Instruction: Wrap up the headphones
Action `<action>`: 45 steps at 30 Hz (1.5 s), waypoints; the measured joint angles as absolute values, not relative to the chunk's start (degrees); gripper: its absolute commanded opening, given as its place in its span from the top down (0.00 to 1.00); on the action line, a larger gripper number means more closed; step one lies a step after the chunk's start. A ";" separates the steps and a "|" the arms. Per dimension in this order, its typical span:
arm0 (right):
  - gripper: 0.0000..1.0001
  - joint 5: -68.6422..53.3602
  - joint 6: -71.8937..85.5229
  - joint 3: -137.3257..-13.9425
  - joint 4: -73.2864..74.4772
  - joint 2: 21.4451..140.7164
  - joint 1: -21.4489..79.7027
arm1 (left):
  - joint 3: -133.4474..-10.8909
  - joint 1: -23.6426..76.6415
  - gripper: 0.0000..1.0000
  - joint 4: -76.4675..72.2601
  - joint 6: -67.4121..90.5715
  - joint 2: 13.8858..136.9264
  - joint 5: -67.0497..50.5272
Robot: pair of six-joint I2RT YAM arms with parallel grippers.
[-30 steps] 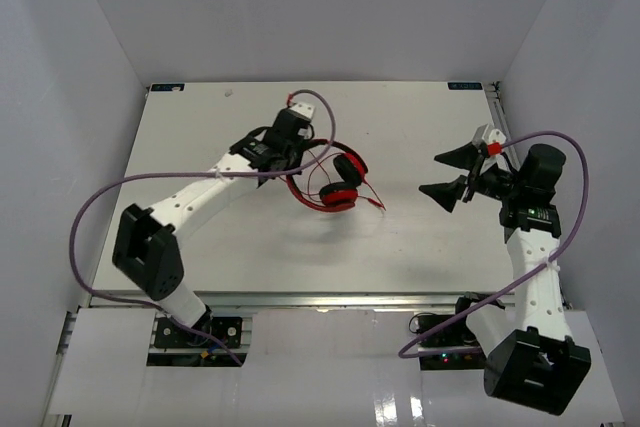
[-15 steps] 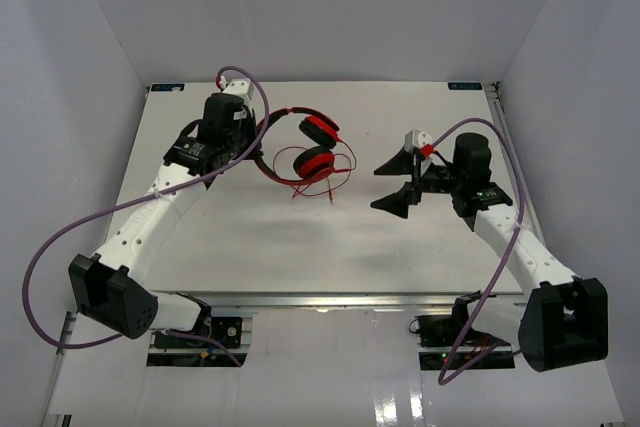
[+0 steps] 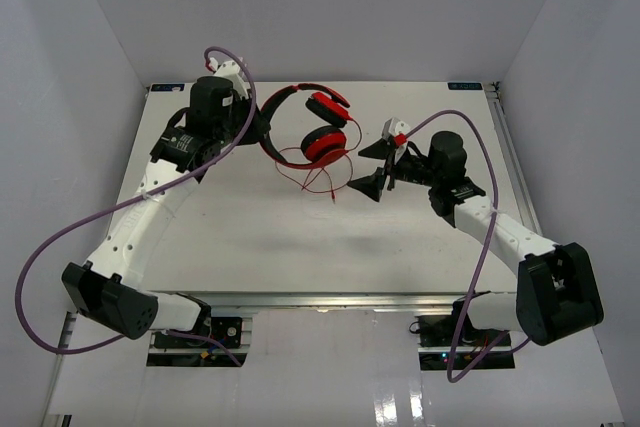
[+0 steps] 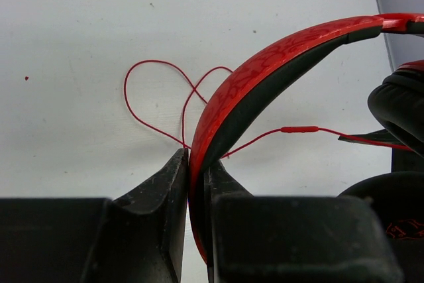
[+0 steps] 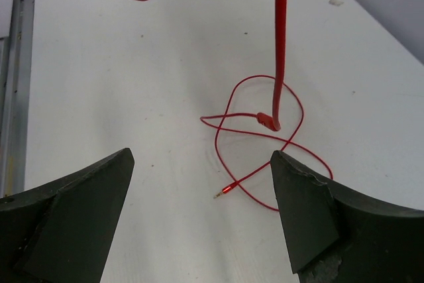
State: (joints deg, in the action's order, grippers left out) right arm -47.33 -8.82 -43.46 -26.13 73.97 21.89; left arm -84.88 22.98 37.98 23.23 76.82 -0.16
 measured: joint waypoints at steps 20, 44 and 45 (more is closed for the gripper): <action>0.05 -34.82 10.95 -46.79 -50.96 89.05 30.51 | -96.01 22.68 1.00 36.15 35.91 76.79 -5.53; 0.47 -34.91 16.26 -50.55 -68.87 98.79 33.86 | -96.92 22.66 1.00 28.18 53.69 76.14 -9.41; 0.55 -35.18 16.17 -50.93 -68.73 98.98 33.93 | -96.92 22.67 1.00 28.18 53.82 76.06 -9.44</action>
